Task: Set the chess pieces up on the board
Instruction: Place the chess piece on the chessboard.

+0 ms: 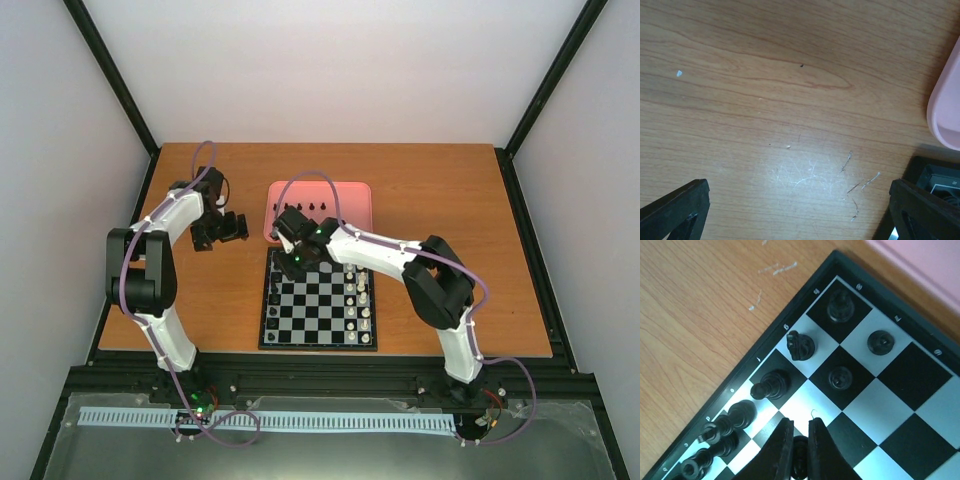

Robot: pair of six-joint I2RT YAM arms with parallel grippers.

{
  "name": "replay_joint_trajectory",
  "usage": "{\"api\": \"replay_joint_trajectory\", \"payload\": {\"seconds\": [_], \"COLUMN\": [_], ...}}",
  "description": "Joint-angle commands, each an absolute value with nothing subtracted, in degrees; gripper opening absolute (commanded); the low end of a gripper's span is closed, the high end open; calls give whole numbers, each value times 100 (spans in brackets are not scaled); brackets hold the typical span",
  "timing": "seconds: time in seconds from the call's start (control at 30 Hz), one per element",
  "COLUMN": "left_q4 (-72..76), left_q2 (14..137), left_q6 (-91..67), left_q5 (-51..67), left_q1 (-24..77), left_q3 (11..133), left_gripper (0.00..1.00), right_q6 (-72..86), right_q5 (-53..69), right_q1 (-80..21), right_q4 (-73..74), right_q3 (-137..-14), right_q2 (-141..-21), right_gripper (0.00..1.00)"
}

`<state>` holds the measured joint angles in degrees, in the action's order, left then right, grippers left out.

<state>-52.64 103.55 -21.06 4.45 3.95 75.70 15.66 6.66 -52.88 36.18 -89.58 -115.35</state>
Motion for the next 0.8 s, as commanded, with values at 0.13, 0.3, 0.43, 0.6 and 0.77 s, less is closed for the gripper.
{"api": "replay_joint_trajectory", "payload": {"seconds": [0.13, 0.3, 0.43, 0.6, 0.77], "left_q4": [-5309, -5304, -5300, -5308, -5300], "left_q2": [10203, 10217, 10231, 10213, 10211], "left_q6": [-1984, -1978, -1970, -1952, -1954], "left_q5": [378, 377, 382, 335, 330], "left_q1": [367, 372, 368, 372, 369], "left_q3": [7624, 7629, 7629, 7612, 7581], "left_gripper": [100, 100, 100, 100, 100], "right_q6": [1483, 1459, 1434, 1381, 1333], "right_q5": [773, 825, 797, 742, 637], "right_q1": [-5423, -5423, -5423, -5423, -5423], "right_q4": [3569, 3554, 3594, 3610, 3660], "right_q3": [-9237, -9262, -9341, -9347, -9390], "right_q2": [-11877, -11993, -12111, -12202, -12223], "right_gripper": [3, 3, 3, 3, 4]}}
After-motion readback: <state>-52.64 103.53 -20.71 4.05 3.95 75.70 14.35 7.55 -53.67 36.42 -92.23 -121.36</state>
